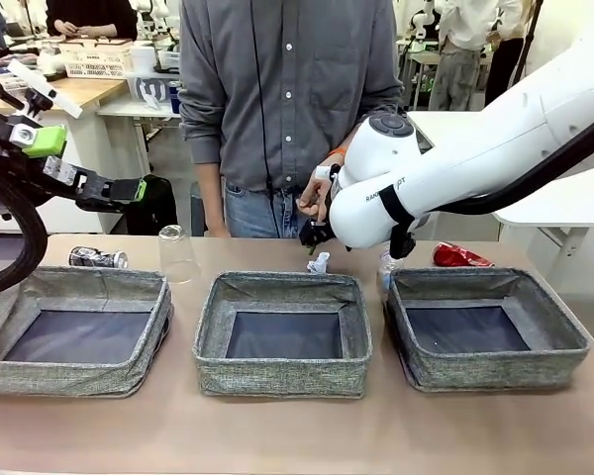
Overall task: Sort the waste into the appropriate baskets.
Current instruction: Pick up the waste item pointed out by the person.
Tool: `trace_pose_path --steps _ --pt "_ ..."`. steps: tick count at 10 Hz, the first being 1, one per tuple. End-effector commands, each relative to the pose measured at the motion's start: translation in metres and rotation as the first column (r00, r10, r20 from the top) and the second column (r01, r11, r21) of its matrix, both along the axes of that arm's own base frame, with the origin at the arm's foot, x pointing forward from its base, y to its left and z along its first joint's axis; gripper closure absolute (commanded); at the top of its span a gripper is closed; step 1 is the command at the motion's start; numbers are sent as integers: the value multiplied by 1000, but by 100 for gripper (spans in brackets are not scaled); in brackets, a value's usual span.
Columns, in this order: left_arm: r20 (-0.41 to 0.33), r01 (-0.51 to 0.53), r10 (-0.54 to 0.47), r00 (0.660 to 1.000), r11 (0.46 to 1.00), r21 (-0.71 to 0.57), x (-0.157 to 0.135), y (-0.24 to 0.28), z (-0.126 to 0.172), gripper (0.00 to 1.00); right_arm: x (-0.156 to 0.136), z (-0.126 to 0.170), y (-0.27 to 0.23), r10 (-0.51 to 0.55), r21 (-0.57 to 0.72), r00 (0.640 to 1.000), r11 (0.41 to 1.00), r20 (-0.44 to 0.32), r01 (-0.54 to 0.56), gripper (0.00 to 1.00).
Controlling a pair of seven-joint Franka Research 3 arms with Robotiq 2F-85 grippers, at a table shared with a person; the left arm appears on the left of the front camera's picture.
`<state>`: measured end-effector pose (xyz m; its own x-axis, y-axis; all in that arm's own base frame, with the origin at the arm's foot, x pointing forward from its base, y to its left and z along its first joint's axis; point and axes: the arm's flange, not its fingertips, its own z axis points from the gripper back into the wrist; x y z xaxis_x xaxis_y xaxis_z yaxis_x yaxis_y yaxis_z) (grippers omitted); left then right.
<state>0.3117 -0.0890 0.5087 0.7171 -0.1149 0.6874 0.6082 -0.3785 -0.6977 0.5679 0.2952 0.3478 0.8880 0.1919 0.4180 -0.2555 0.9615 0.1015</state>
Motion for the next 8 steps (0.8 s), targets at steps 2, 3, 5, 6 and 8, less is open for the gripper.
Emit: trace_pose_path --steps 2,3,5,6,8 --pt "18 -2 2 1000 1000 -27 -1 -2 3 0 2 -12 7 26 1 999 1000 41 -26 0" --pt "18 -2 2 1000 1000 -27 -1 -2 3 0 2 -16 11 25 -2 999 1000 35 -25 0" --pt "18 -2 2 1000 1000 -27 -1 -2 3 0 0 -20 21 7 -19 999 1000 39 -7 0" --pt "18 -2 2 1000 1000 -27 -1 -2 3 0 -1 -24 25 -12 -30 999 999 33 13 0" --pt "18 -2 2 1000 1000 -27 -1 -2 3 0 -3 -28 28 -40 -64 999 997 35 42 0"
